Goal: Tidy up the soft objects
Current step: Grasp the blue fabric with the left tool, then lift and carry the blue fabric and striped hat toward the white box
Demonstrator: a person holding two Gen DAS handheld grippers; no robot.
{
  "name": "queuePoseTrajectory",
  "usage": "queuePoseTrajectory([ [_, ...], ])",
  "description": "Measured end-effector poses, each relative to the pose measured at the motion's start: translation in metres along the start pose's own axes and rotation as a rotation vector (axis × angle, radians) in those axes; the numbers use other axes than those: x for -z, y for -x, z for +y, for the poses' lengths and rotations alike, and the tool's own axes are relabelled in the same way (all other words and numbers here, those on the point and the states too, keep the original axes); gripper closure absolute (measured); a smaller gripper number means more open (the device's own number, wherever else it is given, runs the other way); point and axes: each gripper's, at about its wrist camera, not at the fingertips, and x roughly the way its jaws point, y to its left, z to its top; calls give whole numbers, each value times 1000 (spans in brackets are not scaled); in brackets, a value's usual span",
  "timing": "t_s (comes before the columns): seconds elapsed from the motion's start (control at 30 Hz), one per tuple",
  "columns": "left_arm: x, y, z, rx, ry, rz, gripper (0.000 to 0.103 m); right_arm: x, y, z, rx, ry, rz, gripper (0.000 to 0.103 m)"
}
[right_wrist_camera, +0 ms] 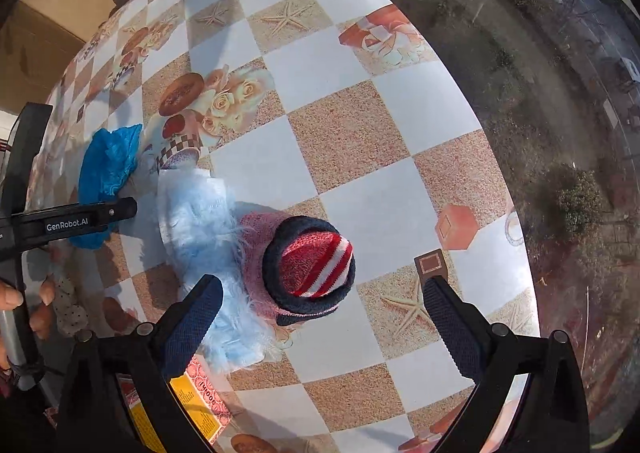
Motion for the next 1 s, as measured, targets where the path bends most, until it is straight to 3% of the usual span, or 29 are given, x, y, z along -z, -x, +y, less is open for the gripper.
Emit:
queuePoseTrajectory([
  [0.07, 3, 1, -6, 0, 1, -7, 0, 1, -4, -29, 5, -128, 13, 2],
  [0.17, 6, 1, -1, 0, 0, -21, 0, 0, -12, -47, -47, -190, 50, 2],
  [0.37, 10, 1, -1, -2, 1, -30, 0, -11, -31, -15, -114, -82, 77, 2],
  [0.67, 5, 3, -9, -12, 5, -32, 0, -18, -45, 8, -14, 57, 71, 1],
  [0.73, 6, 5, -15, -42, -9, -35, 0, -15, -41, 10, -20, 69, 69, 10],
  [0.77, 7, 7, -20, -58, -29, -46, 2, -13, -39, 15, -40, 82, 64, 26],
  [0.8, 9, 9, -25, -68, -54, -61, 8, -12, -39, 23, -53, 102, 59, 42],
  [0.83, 10, 13, -31, -69, -85, -72, 12, -11, -37, 27, -65, 126, 60, 51],
  [0.87, 12, 16, -36, -56, -112, -80, 24, -10, -36, 30, -92, 142, 66, 71],
  [0.9, 13, 18, -40, -25, -134, -82, 44, -11, -35, 32, -120, 142, 74, 78],
  [0.93, 14, 22, -45, -20, -156, -91, 58, -13, -34, 31, -132, 128, 83, 78],
  [0.97, 15, 24, -50, -37, -181, -94, 91, -15, -33, 30, -155, 100, 91, 82],
  [1.0, 16, 25, -53, -45, -194, -85, 91, -17, -33, 25, -186, 65, 97, 82],
])
